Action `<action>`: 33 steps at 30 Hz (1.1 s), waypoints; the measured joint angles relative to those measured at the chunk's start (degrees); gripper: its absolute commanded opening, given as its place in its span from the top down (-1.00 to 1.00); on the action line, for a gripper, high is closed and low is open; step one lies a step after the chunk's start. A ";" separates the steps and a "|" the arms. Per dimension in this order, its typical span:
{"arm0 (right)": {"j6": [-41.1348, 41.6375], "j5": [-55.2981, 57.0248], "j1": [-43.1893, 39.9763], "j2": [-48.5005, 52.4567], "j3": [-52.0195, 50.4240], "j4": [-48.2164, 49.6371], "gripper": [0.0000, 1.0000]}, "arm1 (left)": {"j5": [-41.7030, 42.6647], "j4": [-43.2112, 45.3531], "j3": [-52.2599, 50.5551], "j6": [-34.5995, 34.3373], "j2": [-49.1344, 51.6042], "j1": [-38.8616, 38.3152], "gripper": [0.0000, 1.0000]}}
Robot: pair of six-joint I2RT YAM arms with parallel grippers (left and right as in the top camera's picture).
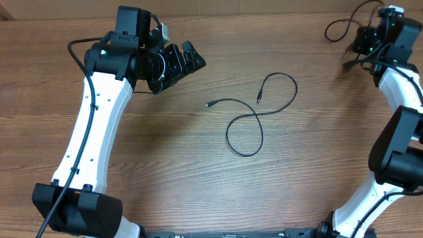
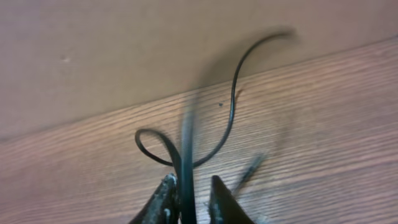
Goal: Untangle cables
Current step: 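Release the cable onto the table and withdraw the right arm right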
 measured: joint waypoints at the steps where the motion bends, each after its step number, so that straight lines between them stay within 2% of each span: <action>1: 0.48 1.07 -0.02 0.00 0.02 0.83 0.57 | -0.09 -0.09 0.00 0.00 0.00 0.00 -0.99; 4: 0.96 4.15 -0.68 -0.39 0.85 0.22 0.44 | -0.09 -0.13 0.00 0.00 0.00 0.00 -0.99; 6: 2.01 5.73 -1.55 -0.42 2.16 -2.80 -0.08 | -0.11 -0.15 0.00 -0.02 0.00 0.00 -0.99; 7: 2.73 6.45 -2.12 -0.42 3.06 -4.79 -0.61 | -0.15 -0.15 0.00 0.00 0.00 0.00 -0.99; 8: 3.17 6.82 -2.71 -0.42 3.98 -6.99 -1.00 | -0.33 -0.15 0.00 0.00 0.00 0.00 -0.99; 13: 5.14 3.93 -4.39 -1.27 8.70 -20.04 -1.00 | -2.60 -0.17 0.00 -0.02 0.00 0.00 -0.99; 19: 6.08 -9.57 -2.12 -7.34 9.20 -34.07 -1.00 | -6.01 -0.37 0.00 -0.02 0.00 0.00 -0.99; 23: 6.43 -14.73 3.54 -10.21 10.51 -46.58 -1.00 | -8.33 -0.50 0.00 -0.02 0.00 0.00 -0.99; 27: 8.83 -13.00 11.02 -10.34 10.69 -56.68 -1.00 | -10.71 -0.81 0.00 0.00 0.00 0.00 -0.99; 33: 14.34 -7.89 21.62 -10.34 9.90 -59.36 -1.00 | -14.49 -1.18 0.00 0.00 0.00 0.00 -0.99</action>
